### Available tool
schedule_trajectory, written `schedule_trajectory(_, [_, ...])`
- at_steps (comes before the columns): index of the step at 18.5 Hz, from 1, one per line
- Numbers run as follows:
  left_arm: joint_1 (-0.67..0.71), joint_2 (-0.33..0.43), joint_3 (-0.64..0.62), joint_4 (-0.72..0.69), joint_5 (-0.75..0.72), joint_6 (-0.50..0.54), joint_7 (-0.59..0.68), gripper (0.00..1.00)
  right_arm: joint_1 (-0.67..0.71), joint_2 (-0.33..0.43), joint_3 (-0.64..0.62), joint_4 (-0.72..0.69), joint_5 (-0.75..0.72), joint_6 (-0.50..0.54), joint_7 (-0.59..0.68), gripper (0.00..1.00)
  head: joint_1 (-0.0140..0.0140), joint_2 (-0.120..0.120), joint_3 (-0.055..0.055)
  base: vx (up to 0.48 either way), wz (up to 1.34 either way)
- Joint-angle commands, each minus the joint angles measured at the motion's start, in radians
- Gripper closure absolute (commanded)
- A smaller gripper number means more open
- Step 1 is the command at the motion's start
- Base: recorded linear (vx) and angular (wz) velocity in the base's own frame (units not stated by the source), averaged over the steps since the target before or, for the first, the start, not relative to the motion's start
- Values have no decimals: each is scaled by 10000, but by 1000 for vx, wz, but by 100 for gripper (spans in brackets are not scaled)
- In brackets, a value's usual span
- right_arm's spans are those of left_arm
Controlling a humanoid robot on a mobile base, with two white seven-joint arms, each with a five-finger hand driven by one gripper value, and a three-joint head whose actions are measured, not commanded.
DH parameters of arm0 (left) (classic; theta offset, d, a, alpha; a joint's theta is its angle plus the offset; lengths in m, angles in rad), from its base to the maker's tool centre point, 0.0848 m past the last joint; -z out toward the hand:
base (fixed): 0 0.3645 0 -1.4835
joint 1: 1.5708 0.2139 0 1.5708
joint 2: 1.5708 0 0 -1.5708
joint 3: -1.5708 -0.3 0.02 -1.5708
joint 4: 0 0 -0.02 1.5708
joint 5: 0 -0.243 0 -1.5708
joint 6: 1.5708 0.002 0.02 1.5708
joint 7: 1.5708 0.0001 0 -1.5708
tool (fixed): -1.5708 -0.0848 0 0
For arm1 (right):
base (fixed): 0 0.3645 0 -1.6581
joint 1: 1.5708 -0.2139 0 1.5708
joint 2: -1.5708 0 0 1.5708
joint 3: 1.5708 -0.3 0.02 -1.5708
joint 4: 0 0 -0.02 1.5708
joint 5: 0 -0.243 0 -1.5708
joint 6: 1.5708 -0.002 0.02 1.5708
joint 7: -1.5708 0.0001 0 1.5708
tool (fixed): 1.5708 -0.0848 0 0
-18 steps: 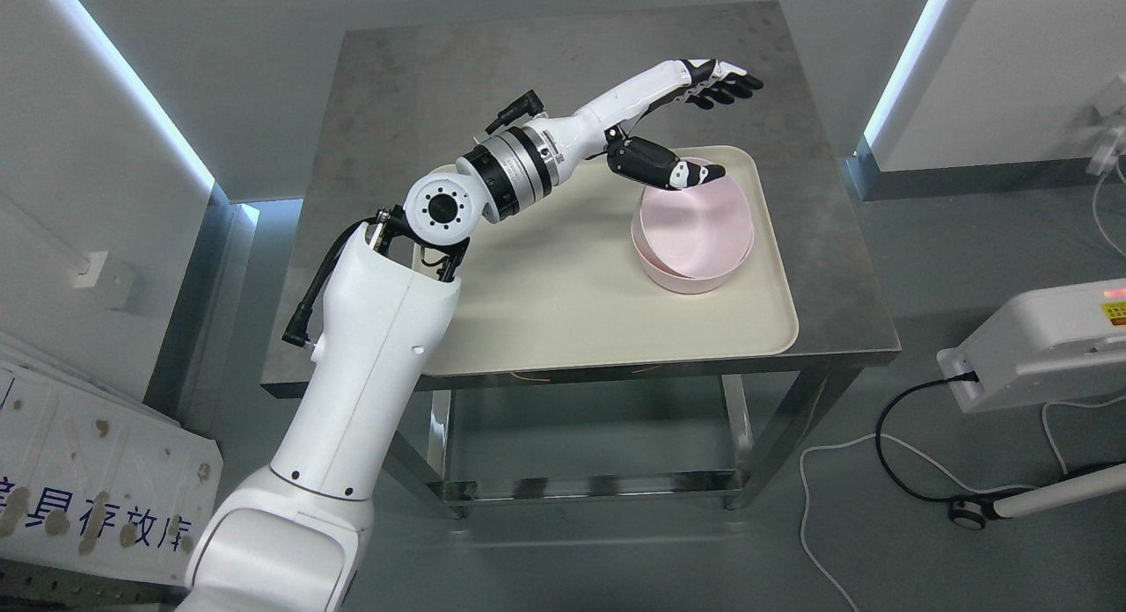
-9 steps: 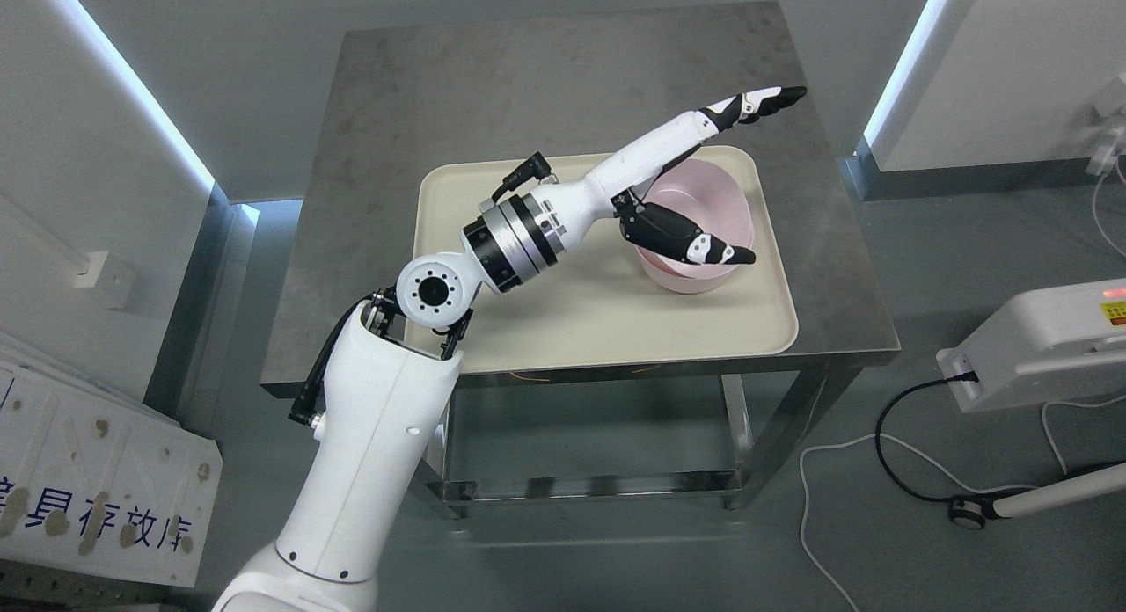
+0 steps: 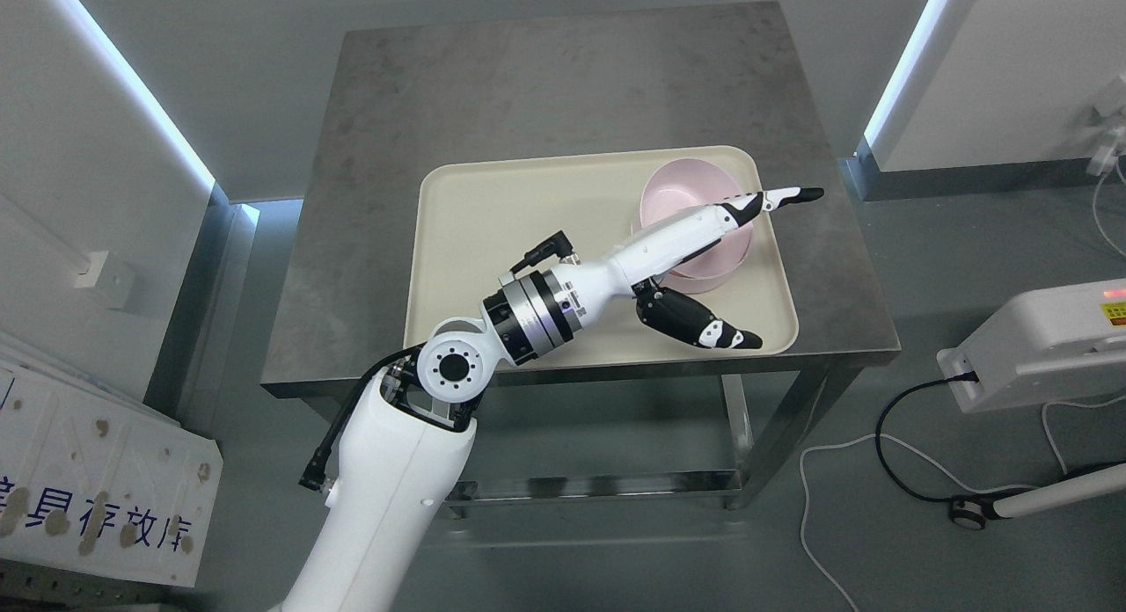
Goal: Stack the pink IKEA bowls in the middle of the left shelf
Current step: 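Release the stacked bowls and reposition the left hand beside them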
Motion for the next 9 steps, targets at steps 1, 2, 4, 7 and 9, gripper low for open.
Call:
schedule_trajectory(1, [271,229,-237,-637,-2313,670,4,0,0,-174,-46,-175,-15,5,-5,0,0,0,0,0,0])
schedule_trajectory(2, [225,229,-175,-637,-2574,824,4,0,0,-174,-46,-175,-15,5,-5,0,0,0,0,0,0])
schedule_trajectory(4, [103,320,70,-621,-3051,1055,-12,0,0,-174,-46,-175,-15,5,-5,0,0,0,0,0,0])
schedule_trajectory(7, [-127,749,300,-453,-3482,1117,-12,0,0,-174,-46,-175,-15,5,-5,0,0,0,0,0,0])
schedule_trajectory(9, [-143,964,408,-468,-3528,1133,-27,1,0,-174,-46,-175,-15,5,-5,0,0,0,0,0,0])
